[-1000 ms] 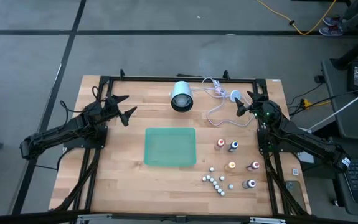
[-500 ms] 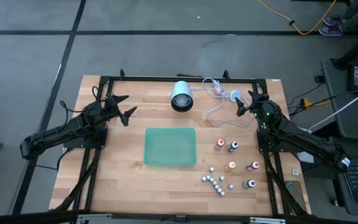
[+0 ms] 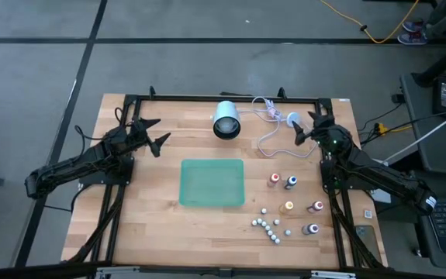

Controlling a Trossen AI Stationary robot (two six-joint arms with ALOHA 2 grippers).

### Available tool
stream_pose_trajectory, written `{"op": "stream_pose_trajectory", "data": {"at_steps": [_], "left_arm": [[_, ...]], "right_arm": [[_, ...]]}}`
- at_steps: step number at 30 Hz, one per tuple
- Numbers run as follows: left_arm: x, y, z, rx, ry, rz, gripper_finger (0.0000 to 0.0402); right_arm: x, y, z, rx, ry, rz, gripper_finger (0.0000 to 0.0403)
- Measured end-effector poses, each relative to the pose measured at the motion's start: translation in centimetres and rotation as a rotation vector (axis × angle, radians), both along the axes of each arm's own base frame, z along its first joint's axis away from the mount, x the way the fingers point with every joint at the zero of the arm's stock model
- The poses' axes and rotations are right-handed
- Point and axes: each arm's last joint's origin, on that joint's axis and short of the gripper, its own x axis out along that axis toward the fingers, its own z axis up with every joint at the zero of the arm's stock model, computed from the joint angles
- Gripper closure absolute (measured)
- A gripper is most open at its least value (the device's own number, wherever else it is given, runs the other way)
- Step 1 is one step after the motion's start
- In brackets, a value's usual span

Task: Pick & Place food coloring
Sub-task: Put the small black food coloring bottle into the bin

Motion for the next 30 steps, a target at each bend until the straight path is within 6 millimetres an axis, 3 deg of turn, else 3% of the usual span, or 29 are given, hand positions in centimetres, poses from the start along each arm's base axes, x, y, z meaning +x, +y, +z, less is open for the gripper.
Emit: {"op": "stream_pose_trajectory", "data": {"at_steps": [7, 16, 30], "left_arm": [[0.0, 0.0, 0.0, 0.000, 0.000, 0.000, 0.0041], [0.0, 0.0, 0.0, 0.000, 0.000, 0.000, 0.0041], [0.0, 0.0, 0.0, 0.000, 0.000, 0.000, 0.0041]], "right_arm": [[0.2, 0.2, 4.1, -0.022, -0.104, -0.003, 0.0003], [0.7, 0.2, 12.8, -0.139, -0.214, -0.003, 0.0003], [1.7, 0.2, 25.3, -0.277, -0.082, 0.087, 0.0003]]}}
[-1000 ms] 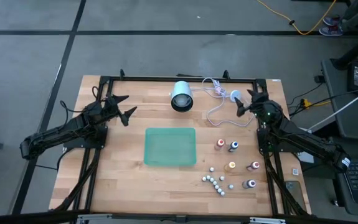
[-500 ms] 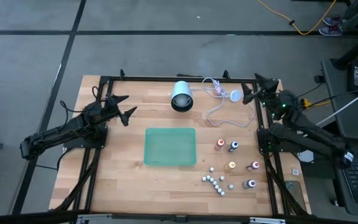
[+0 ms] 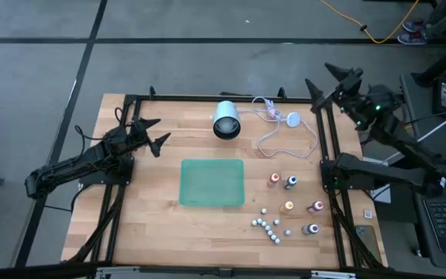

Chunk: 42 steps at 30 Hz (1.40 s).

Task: Pick & Place food coloring
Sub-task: Put the small black food coloring bottle into the bin

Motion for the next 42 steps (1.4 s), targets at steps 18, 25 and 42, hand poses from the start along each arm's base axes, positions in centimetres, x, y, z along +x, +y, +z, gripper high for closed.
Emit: {"op": "stream_pose_trajectory", "data": {"at_steps": [18, 25, 42], "left_arm": [[0.0, 0.0, 0.0, 0.000, 0.000, 0.000, 0.0041], [0.0, 0.0, 0.0, 0.000, 0.000, 0.000, 0.0041], [0.0, 0.0, 0.0, 0.000, 0.000, 0.000, 0.0041]], "right_arm": [[3.7, 0.3, 5.1, 0.104, 0.182, 0.361, 0.0003], [8.5, 2.0, 3.0, 0.186, 0.358, 0.568, 0.0003], [16.6, 9.6, -3.4, 0.277, 0.934, 0.820, 0.0003]]}}
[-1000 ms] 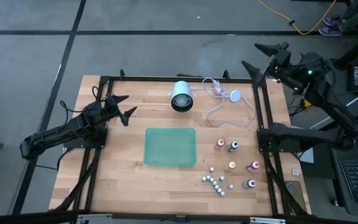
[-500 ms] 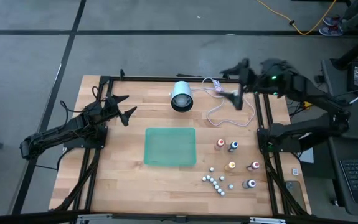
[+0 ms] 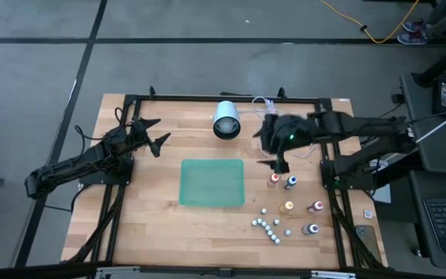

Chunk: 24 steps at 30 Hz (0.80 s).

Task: Pick & Place food coloring
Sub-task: Put the small black food coloring bottle into the bin

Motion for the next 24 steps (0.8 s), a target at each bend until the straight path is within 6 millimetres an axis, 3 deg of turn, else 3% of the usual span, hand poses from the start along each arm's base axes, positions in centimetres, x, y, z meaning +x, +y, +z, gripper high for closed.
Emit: {"op": "stream_pose_trajectory", "data": {"at_steps": [8, 16, 24], "left_arm": [[0.0, 0.0, 0.0, 0.000, 0.000, 0.000, 0.0041], [0.0, 0.0, 0.0, 0.000, 0.000, 0.000, 0.0041], [0.0, 0.0, 0.0, -0.001, 0.002, 0.000, 0.0041]], "right_arm": [[1.9, 3.9, -2.8, -0.017, 0.129, 0.126, 0.0003], [3.4, 7.1, -7.1, -0.020, 0.276, 0.167, 0.0003], [3.0, 8.8, -11.7, -0.028, 0.380, 0.173, 0.0003]]}}
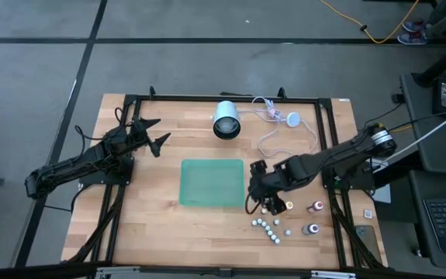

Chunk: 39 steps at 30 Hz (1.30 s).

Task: Pick & Place food coloring
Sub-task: Put the small black food coloring bottle into the bin

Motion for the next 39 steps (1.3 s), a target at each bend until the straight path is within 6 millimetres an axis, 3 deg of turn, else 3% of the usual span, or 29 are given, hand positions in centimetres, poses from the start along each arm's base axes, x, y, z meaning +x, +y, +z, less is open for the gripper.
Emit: {"op": "stream_pose_trajectory", "data": {"at_steps": [7, 18, 29, 39], "left_arm": [[0.0, 0.0, 0.0, 0.000, 0.000, 0.000, 0.0041], [0.0, 0.0, 0.0, 0.000, 0.000, 0.000, 0.0041], [0.0, 0.0, 0.0, 0.000, 0.001, 0.000, 0.0041], [0.0, 0.0, 0.0, 0.000, 0.001, 0.000, 0.0041]], "right_arm": [[-0.5, 1.1, -2.9, -0.020, 0.055, 0.038, 0.0003], [0.4, 2.3, -6.3, -0.007, 0.147, 0.053, 0.0003], [0.8, 3.1, -8.2, 0.018, 0.201, 0.072, 0.0003], [-0.1, 3.2, -9.7, 0.007, 0.245, 0.085, 0.0003]]}}
